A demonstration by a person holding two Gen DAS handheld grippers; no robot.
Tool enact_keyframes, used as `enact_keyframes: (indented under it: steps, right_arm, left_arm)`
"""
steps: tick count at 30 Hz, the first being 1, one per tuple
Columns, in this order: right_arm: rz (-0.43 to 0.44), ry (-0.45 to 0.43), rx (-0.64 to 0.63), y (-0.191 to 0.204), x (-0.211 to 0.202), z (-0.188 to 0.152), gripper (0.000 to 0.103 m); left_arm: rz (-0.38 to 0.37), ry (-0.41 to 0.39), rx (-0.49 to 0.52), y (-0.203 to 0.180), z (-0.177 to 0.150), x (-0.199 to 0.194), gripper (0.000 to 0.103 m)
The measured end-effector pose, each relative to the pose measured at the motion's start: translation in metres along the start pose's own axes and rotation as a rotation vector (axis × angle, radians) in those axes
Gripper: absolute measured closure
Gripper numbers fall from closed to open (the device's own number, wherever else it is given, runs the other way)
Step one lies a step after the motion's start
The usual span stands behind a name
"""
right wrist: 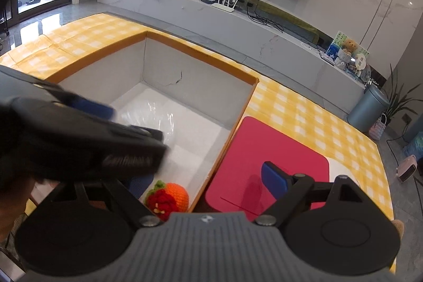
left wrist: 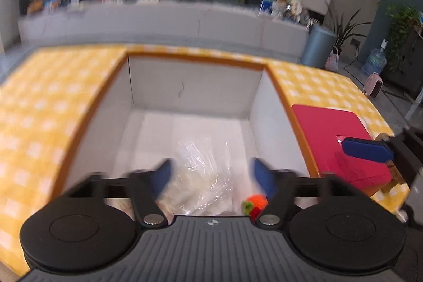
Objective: Organize soft objects
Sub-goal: 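Grasp the brown plush toy with the right tool while the left tool approaches the white towel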
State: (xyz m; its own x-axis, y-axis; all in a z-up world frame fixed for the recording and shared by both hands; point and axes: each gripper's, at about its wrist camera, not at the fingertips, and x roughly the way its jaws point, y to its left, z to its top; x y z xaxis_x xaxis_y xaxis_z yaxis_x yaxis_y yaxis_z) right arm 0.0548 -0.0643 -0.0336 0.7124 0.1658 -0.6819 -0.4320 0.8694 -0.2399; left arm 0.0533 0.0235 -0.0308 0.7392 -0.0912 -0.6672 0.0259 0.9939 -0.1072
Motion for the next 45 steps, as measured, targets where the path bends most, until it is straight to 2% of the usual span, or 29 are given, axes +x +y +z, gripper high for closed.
enact_keyframes:
  steps: [3,7,15,23,26,30,34,38,42,45]
  right_arm:
    - [0.002,-0.006,0.011,-0.001,-0.002,0.0,0.016]
    - [0.001,-0.003,0.034,-0.005,-0.005,0.0,0.016]
    - [-0.018,-0.032,0.067,-0.015,-0.019,-0.001,0.016]
    - [-0.029,-0.11,0.138,-0.034,-0.045,0.0,0.016]
    - [-0.051,-0.135,0.162,-0.045,-0.057,-0.001,0.016]
    - [-0.106,-0.152,0.175,-0.062,-0.073,-0.007,0.013]
    - [-0.151,-0.179,0.264,-0.095,-0.089,-0.019,0.011]
    - [-0.138,-0.195,0.35,-0.135,-0.099,-0.04,0.01]
    - [-0.207,-0.174,0.434,-0.173,-0.106,-0.067,0.01]
    - [-0.254,-0.169,0.547,-0.204,-0.112,-0.094,0.008]
  left_arm:
    - [0.032,-0.047,0.003,-0.002,0.001,-0.015,0.006]
    - [0.005,-0.064,-0.094,0.011,0.004,-0.029,0.006]
    - [-0.055,-0.071,-0.15,0.021,0.014,-0.038,0.006]
    - [-0.014,-0.103,-0.15,0.015,0.015,-0.047,0.006]
    - [-0.041,-0.104,-0.112,0.007,0.015,-0.051,0.006]
    - [-0.074,-0.114,-0.112,-0.006,0.014,-0.059,0.006]
    - [-0.1,-0.134,-0.051,-0.026,0.011,-0.067,0.006]
    - [-0.12,-0.107,0.0,-0.051,0.009,-0.07,0.006]
    - [-0.172,-0.093,0.059,-0.077,0.008,-0.075,0.006]
    - [-0.221,-0.081,0.121,-0.098,0.005,-0.076,0.006]
